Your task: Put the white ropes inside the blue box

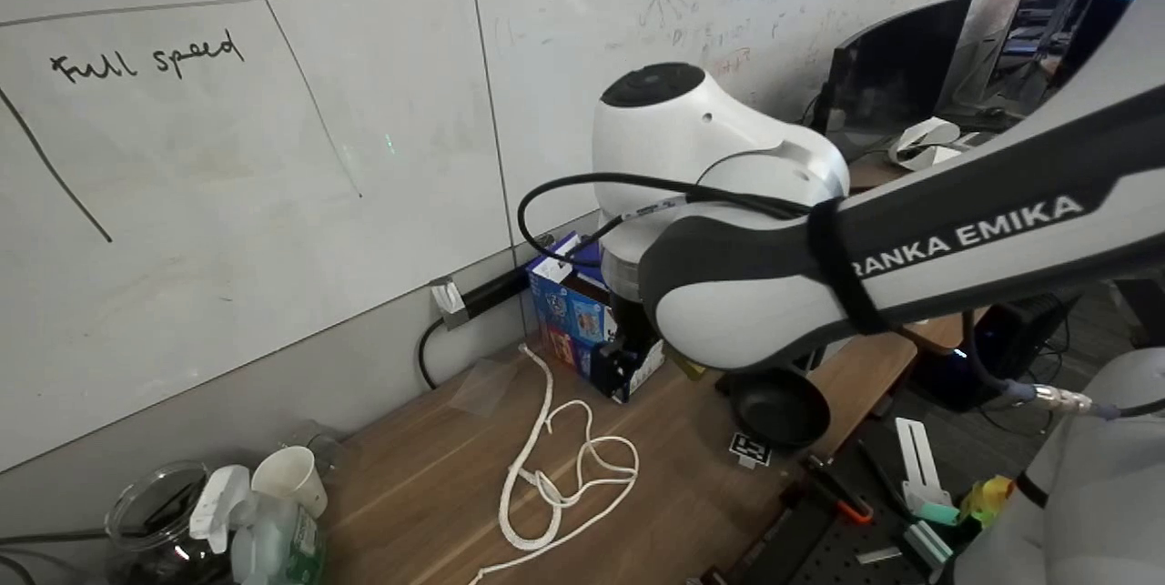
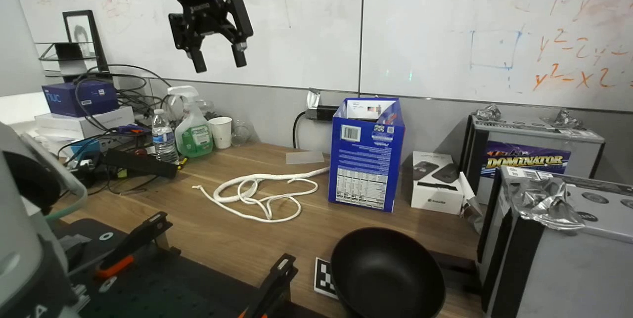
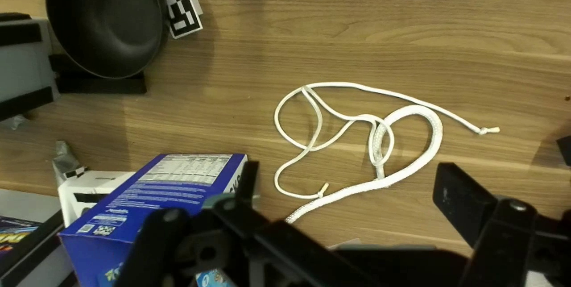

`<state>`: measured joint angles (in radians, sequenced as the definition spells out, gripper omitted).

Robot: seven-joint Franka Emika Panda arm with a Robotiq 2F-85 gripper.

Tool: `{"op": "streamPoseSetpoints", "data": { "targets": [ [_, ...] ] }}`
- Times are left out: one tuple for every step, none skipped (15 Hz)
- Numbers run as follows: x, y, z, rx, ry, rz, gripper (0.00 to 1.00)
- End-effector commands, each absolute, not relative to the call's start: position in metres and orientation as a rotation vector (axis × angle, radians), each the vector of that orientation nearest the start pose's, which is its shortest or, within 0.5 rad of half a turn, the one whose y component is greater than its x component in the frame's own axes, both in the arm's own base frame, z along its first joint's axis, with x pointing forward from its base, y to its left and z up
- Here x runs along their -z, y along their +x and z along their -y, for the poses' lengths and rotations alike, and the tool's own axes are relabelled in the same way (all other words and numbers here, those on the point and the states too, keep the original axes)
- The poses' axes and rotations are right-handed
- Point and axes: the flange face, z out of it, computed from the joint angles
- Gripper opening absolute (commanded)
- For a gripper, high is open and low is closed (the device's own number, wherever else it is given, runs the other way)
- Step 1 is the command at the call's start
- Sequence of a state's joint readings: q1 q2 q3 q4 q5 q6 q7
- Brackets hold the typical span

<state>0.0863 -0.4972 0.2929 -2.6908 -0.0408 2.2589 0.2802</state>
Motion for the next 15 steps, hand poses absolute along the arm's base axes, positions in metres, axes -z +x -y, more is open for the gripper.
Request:
{"op": "streamPoseSetpoints", "data": {
  "targets": [
    [-0.347,0.370,-0.120,0.203,-3.222,0.370,1.00],
    [-0.334,0.377,-0.114,0.213,-3.198,0.434,1.00],
    [-0.321,0.385,-0.109,0.212,-3.179,0.481,1.00],
    [-0.308,0.393,-0.101,0.212,-3.153,0.539,1.00],
    [-0.295,0.402,-0.094,0.206,-3.129,0.594,1.00],
    [-0.282,0.411,-0.087,0.200,-3.105,0.645,1.00],
    [-0.269,0.418,-0.080,0.189,-3.085,0.698,1.00],
    [-0.256,0.424,-0.075,0.173,-3.065,0.746,1.00],
    [-0.241,0.430,-0.071,0.150,-3.045,0.791,1.00],
    [-0.228,0.436,-0.068,0.124,-3.025,0.830,1.00],
    [-0.215,0.441,-0.066,0.094,-3.007,0.864,1.00],
    [-0.204,0.446,-0.067,0.069,-2.988,0.897,1.00],
    [-0.194,0.451,-0.067,0.052,-2.981,0.920,1.00],
    [-0.185,0.454,-0.069,0.037,-2.972,0.950,1.00],
    [-0.176,0.457,-0.071,0.028,-2.967,0.972,1.00]
  ]
}}
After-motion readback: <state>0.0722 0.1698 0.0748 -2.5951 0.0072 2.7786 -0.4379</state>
